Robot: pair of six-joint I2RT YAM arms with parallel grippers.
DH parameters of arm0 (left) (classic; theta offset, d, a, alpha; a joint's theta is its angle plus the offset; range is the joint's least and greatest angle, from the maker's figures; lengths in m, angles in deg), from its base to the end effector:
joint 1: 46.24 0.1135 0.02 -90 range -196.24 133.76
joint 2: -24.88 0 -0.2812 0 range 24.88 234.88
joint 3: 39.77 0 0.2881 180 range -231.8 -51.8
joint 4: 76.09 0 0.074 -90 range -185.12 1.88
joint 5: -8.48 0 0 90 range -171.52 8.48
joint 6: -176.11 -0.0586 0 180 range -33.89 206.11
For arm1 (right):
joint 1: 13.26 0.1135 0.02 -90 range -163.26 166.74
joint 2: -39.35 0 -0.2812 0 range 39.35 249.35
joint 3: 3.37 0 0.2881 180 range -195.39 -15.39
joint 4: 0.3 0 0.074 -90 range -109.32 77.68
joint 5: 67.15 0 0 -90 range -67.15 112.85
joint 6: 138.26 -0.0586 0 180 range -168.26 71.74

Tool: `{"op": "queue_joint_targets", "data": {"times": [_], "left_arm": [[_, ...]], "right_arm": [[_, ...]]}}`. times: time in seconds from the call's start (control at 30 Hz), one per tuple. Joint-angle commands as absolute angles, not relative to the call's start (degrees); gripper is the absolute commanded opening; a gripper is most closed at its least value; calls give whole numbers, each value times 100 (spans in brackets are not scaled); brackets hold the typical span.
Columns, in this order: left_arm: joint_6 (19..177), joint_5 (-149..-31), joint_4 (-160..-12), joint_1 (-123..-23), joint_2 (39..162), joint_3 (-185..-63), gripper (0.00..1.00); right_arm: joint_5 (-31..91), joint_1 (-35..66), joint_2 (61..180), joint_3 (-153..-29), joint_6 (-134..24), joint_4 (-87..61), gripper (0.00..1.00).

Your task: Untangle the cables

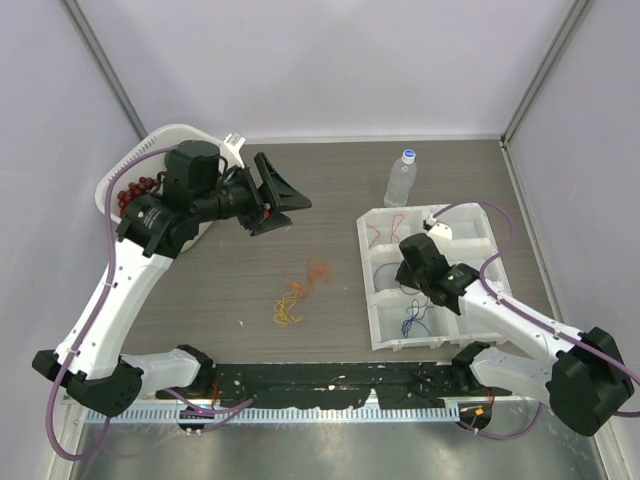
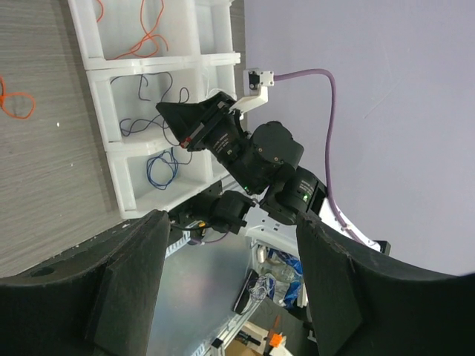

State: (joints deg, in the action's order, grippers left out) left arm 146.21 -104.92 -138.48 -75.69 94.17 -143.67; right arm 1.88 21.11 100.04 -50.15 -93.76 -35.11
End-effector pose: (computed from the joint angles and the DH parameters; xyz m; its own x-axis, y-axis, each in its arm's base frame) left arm 0.2243 -0.1534 0.4806 -0.8587 -0.4288 -0.2806 0.0256 0.5109 -0.8593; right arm 0.2156 0.1221 0.1927 -0.6718 0.3474 -0.6542 0.2095 0.9362 0.2821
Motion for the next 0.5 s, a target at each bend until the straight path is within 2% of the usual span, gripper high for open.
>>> {"op": "queue_joint_targets", "data": {"times": [0.0, 0.33, 0.47], "left_arm": [[14650, -10692, -13602, -7542, 9282, -14303, 72], [14632, -10789, -13672, -7542, 9273, -14320, 73], [14579, -10745, -13777, -7550, 9203, -14320, 73]], "right_arm": [[254, 2041, 10297, -5160, -9608, -3412, 1], [694, 1496, 12109, -6600, -8422, -4194, 1], [782, 1496, 11917, -6829, -8070, -4413, 12]]}}
